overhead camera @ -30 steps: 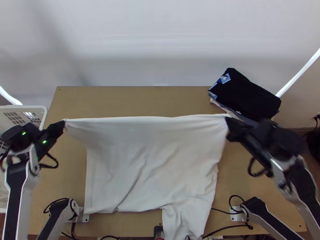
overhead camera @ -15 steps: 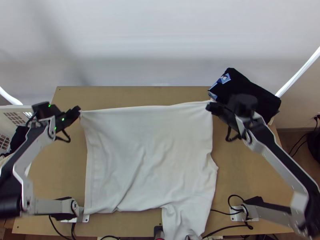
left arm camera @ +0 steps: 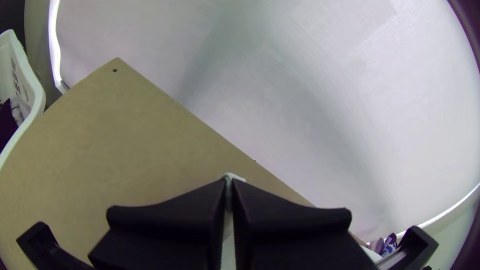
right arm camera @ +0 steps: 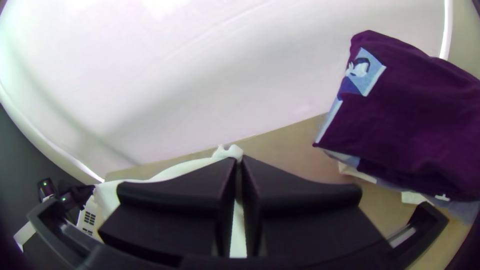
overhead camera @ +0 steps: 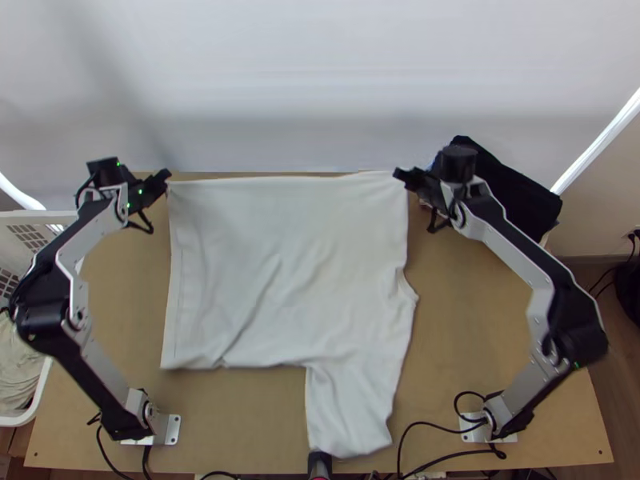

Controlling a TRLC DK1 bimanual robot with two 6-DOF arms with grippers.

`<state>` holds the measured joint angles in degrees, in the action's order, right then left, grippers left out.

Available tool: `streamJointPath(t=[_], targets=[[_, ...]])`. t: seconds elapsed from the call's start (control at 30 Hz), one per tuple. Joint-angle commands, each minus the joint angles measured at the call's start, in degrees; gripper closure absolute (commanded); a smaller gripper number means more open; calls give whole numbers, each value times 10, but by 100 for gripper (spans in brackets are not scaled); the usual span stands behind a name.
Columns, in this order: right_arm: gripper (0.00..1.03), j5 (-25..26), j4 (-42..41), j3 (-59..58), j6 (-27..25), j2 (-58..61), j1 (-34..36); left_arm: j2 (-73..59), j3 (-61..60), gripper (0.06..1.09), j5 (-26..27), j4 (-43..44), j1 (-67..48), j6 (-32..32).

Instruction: Fold the t-shirt

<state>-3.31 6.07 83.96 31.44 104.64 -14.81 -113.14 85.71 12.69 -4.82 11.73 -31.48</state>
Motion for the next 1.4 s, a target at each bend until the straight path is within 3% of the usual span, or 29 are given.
streamJointPath(t=[0.0, 0.13, 0.2, 0.23, 0.33, 0.47, 0.5, 0.53, 0.6, 0.67, 0.83, 0.93, 1.1, 1.27, 1.37], targets=[[100, 22, -12, 74, -3, 43, 15, -56, 75, 105, -28, -5, 5, -7], [100, 27, -16, 134, -4, 94, 15, -100, 119, 104, -28, -10, 6, -6], [100, 28, -16, 152, -6, 112, 15, -105, 125, 96, -28, -9, 6, -5], [94, 28, -16, 158, -8, 118, 15, -105, 125, 89, -28, -10, 6, -4], [43, 31, -16, 163, -9, 126, 13, -96, 120, 66, -20, -11, 6, -2], [7, 47, -11, 171, -16, 116, 10, -66, 109, 50, -16, -11, 9, -2], [3, 52, -14, 171, -18, 107, 10, -52, 104, 44, -16, -11, 10, -1], [3, 57, -14, 171, -18, 100, 9, -41, 100, 39, -15, -11, 11, 0], [3, 60, -11, 170, -17, 80, 9, -18, 93, 38, -11, -11, 14, 4], [3, 64, 19, 165, -2, 52, 7, 5, 90, 22, -3, -15, 17, 6], [3, 58, 232, 165, 78, -19, -1, 80, 69, 13, 1, -80, 13, 63], [3, 42, 317, 132, 99, -80, -7, 134, 32, 12, 1, -84, 14, 88], [4, 9, 427, 32, 264, -195, -12, 214, -24, 12, 1, -85, 24, 113], [4, 5, 441, -114, 276, -302, -51, 261, -62, 12, 1, -99, 41, 124], [5, -27, 463, -203, 267, -348, -79, 285, -78, 12, 1, -107, 45, 129]])
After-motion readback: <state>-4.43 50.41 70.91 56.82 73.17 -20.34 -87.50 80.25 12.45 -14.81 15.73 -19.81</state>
